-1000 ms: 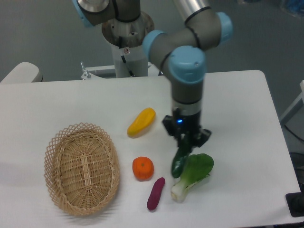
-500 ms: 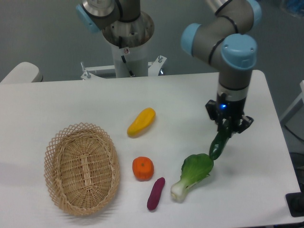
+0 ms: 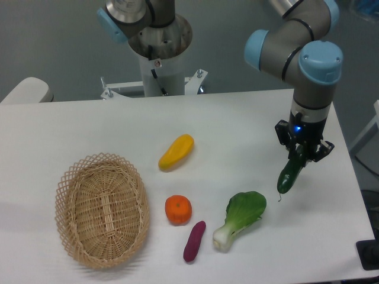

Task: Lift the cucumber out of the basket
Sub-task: 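Carry the held cucumber away from the basket past the bok choy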

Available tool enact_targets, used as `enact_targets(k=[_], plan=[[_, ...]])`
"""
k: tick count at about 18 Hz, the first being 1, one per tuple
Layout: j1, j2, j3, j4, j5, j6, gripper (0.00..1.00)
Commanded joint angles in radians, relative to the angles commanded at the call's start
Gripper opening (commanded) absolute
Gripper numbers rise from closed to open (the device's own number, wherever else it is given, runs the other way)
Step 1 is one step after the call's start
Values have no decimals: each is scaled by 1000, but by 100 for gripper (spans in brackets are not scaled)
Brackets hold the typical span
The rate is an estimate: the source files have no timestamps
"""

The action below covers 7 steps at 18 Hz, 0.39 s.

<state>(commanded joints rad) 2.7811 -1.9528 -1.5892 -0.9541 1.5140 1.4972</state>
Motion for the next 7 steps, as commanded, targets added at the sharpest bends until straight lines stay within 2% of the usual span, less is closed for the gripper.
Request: enact_targets(k=[7], plan=[[0, 0, 8, -2, -2, 2, 21]])
